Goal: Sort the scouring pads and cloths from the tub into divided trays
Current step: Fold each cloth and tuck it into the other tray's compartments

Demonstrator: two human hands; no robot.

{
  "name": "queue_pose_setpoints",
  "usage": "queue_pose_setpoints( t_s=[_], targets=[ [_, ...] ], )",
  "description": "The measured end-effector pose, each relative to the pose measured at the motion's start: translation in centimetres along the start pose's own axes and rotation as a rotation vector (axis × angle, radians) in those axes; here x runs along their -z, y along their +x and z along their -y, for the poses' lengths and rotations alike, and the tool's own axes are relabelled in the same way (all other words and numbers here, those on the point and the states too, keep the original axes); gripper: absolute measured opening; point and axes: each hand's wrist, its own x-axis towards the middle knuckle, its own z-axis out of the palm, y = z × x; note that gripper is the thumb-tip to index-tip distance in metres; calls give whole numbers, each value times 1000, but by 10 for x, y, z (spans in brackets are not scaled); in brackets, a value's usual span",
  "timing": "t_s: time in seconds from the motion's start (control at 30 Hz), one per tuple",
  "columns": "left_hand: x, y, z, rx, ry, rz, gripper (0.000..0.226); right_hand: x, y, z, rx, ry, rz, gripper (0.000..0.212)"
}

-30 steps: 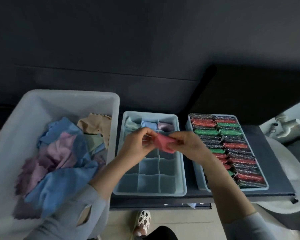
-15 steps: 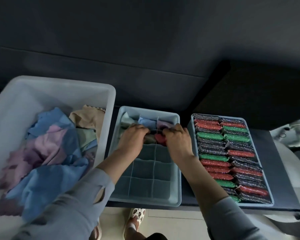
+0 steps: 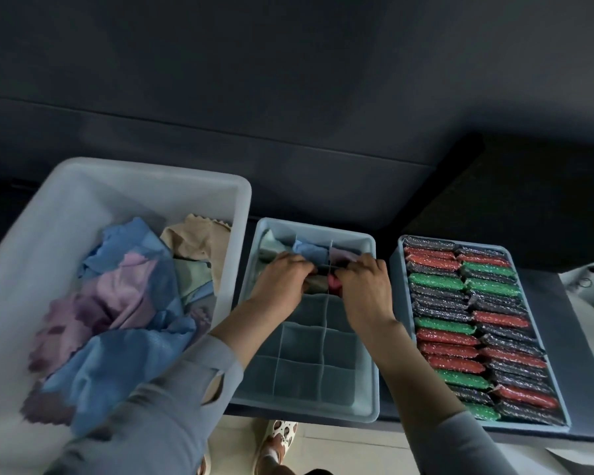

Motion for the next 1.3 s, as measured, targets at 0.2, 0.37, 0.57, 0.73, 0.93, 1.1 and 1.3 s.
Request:
queue_pose_setpoints(
  t_s=[0.2, 0.37, 0.57, 0.73, 0.93, 1.1, 1.3],
  targets=[
    [58, -36, 21, -133, -13, -258, 40, 13, -25, 27, -87, 490, -343, 36],
    [96, -108, 84, 17, -1, -461, 45, 33, -38, 109, -55, 721, -262, 28],
    [112, -176, 176, 299, 74, -273, 49, 43, -40, 185, -249, 791, -57, 35],
    [133, -198, 209, 329, 130, 14, 44, 53, -38, 233, -305, 819, -110, 46],
    [138, -215, 235, 252, 277, 166, 41, 59, -22, 284, -395, 796, -152, 44],
    [156, -215, 243, 225, 260, 172, 23, 68, -25, 300, -432, 677, -127, 3],
    [212, -200, 221, 55, -334, 90, 9, 99, -21, 320, 66, 712, -143, 53]
  ],
)
